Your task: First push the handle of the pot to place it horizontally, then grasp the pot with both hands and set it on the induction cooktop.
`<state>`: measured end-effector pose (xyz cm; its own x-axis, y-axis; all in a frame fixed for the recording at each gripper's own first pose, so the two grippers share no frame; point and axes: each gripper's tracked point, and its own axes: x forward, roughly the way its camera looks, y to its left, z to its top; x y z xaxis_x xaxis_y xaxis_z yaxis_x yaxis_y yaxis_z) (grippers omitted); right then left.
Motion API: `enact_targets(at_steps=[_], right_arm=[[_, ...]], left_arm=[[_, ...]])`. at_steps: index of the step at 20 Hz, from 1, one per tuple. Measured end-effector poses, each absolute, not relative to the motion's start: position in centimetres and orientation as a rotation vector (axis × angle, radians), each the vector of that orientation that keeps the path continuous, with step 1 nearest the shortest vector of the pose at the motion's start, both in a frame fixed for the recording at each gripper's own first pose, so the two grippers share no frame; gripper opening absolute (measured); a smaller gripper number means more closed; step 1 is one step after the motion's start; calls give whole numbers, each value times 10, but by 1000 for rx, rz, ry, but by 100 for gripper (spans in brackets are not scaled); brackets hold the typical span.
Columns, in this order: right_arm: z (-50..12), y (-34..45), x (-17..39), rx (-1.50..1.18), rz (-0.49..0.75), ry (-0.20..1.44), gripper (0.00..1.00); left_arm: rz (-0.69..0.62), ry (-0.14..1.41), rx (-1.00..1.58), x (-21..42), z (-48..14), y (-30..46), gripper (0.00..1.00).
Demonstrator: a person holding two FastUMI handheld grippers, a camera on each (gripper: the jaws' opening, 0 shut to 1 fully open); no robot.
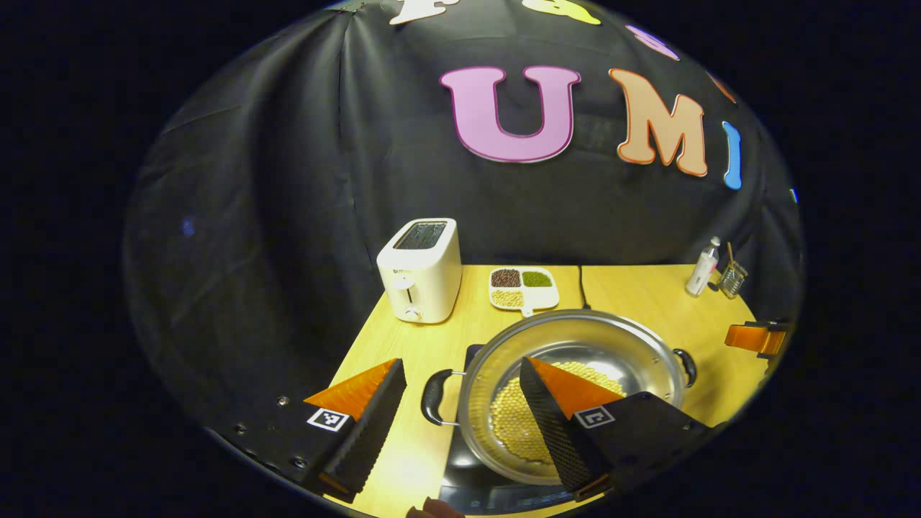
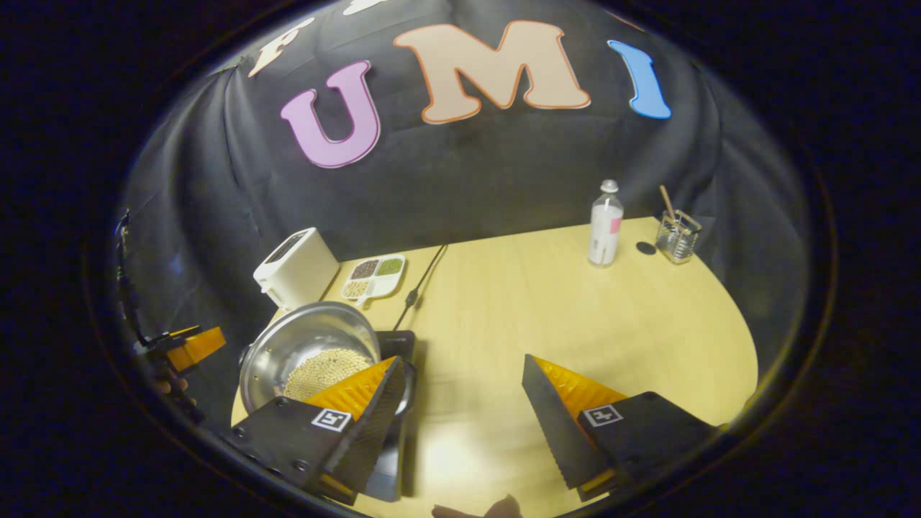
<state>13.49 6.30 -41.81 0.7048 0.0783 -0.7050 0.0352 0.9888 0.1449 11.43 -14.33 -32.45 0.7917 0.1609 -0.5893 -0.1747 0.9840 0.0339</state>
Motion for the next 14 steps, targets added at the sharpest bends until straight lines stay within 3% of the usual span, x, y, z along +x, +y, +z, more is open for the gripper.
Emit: enact_targets(at_steps=[1, 3, 4, 6, 7, 8, 10, 14], right_arm=[[-414, 53, 127, 158, 29, 777, 100], [-396, 31, 116, 162, 45, 748, 100], [-385, 20, 112, 153, 54, 729, 94], [-358, 3, 105, 132, 82, 673, 94], [-345, -2, 97, 121, 97, 645, 100], [-332, -9, 99, 110, 111, 618, 94], [-302, -20, 92, 104, 128, 565, 94], [-216, -27, 84, 131, 148, 402, 94]], left_arm=[[178, 626, -32, 108, -317, -158, 97], [176, 614, -52, 96, -303, -187, 98], [175, 614, -65, 88, -298, -201, 98], [165, 584, -88, 78, -279, -232, 98], [162, 561, -91, 73, -268, -245, 98], [159, 537, -92, 68, -256, -258, 98], [156, 490, -94, 59, -231, -281, 98], [134, 320, -58, 46, -154, -315, 97]])
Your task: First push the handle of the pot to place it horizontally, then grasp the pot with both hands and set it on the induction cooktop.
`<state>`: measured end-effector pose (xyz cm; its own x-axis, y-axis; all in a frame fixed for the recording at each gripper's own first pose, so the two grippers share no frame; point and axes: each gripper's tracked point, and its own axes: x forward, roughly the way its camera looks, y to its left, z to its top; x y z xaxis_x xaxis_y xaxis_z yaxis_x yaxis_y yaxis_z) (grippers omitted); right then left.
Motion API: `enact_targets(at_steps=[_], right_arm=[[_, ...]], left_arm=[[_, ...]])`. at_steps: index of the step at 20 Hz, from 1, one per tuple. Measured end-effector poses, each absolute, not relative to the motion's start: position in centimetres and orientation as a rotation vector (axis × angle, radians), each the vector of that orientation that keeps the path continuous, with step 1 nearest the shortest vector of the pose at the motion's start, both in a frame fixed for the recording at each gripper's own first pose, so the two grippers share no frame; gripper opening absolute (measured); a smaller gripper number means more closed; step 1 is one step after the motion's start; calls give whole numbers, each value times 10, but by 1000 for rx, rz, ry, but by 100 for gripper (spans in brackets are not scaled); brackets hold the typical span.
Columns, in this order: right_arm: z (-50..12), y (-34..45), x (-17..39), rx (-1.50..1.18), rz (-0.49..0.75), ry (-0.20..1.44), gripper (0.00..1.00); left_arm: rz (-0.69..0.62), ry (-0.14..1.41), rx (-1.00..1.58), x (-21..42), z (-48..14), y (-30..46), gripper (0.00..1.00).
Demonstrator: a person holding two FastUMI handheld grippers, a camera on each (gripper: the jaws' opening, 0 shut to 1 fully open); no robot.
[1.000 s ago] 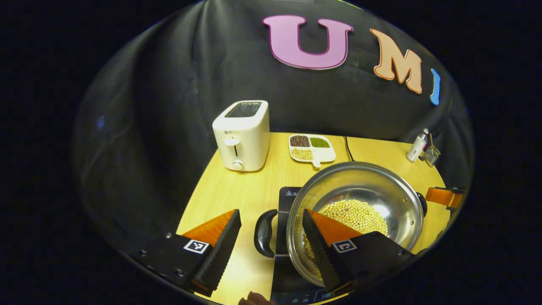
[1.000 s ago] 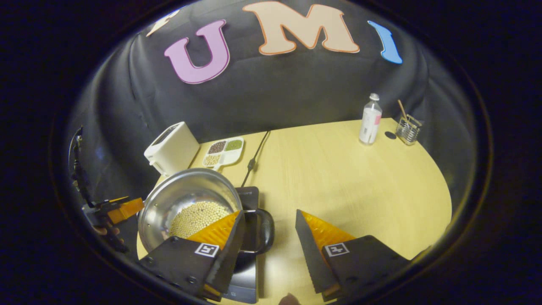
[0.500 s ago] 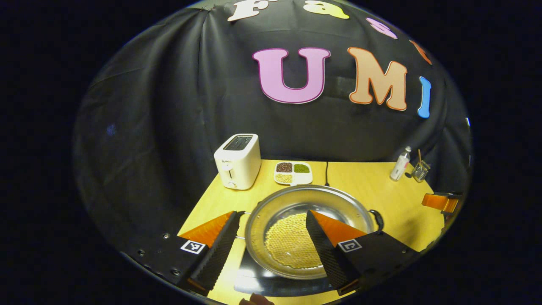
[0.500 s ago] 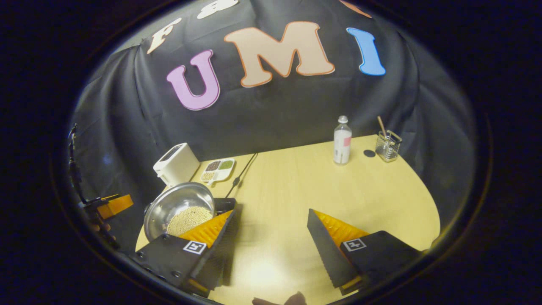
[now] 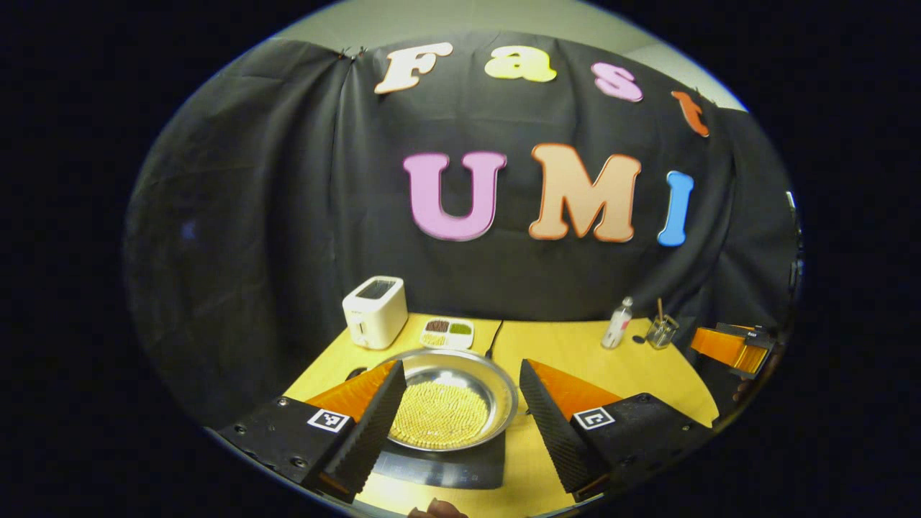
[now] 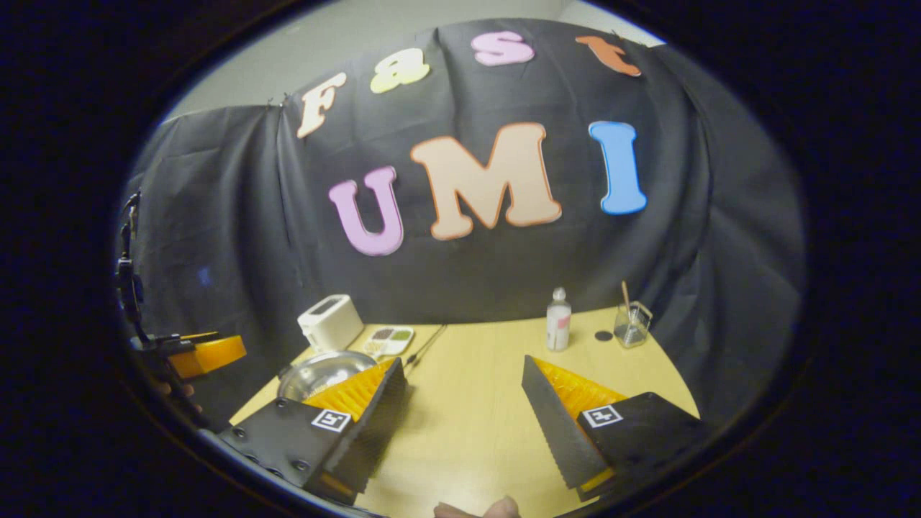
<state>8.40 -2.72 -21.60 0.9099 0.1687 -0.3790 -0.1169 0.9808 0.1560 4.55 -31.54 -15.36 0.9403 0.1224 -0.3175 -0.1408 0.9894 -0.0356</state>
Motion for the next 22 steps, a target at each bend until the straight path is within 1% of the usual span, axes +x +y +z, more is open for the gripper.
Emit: enact_targets(at_steps=[1, 2, 3, 4, 5, 7, 8, 9, 11, 12, 13, 15, 16, 19, 20, 21, 22], right_arm=[[-193, -29, 80, 123, 155, 357, 94], [-173, -28, 76, 111, 163, 317, 99], [-154, -25, 69, 101, 169, 286, 93], [-137, -23, 62, 97, 168, 255, 99], [-120, -22, 56, 96, 156, 228, 99], [-93, -7, 29, 88, 167, 197, 100], [-80, -8, 21, 62, 155, 170, 94], [-67, -12, 13, 51, 132, 141, 100], [-50, -6, -3, 81, 114, 90, 100], [-45, -7, -10, 85, 103, 73, 94], [-44, -10, -16, 73, 95, 69, 93], [-47, -10, -22, 33, 88, 80, 93], [-45, -7, -25, 27, 93, 79, 93], [-38, 1, -28, 32, 120, 70, 93], [-39, 0, -28, 31, 127, 88, 94], [-42, -1, -28, 29, 137, 101, 94], [-40, -4, -27, 26, 136, 98, 94]], left_arm=[[120, 278, -53, 44, -133, -322, 96], [100, 235, -56, 42, -112, -331, 97], [76, 203, -67, 41, -94, -340, 96], [59, 177, -80, 40, -78, -348, 96], [50, 163, -90, 38, -65, -352, 96], [53, 143, -101, 25, -46, -353, 96], [60, 122, -105, 19, -37, -351, 96], [50, 111, -106, 12, -33, -353, 96], [25, 94, -91, 1, -33, -358, 94], [22, 98, -82, -3, -34, -358, 93], [15, 101, -80, -9, -36, -357, 93], [15, 86, -90, -14, -30, -355, 94], [11, 73, -91, -17, -24, -356, 93], [18, 43, -49, -21, -13, -357, 94], [21, 47, -43, -21, -13, -359, 92], [16, 55, -46, -21, -14, -364, 94], [10, 58, -54, -21, -14, -370, 93]])
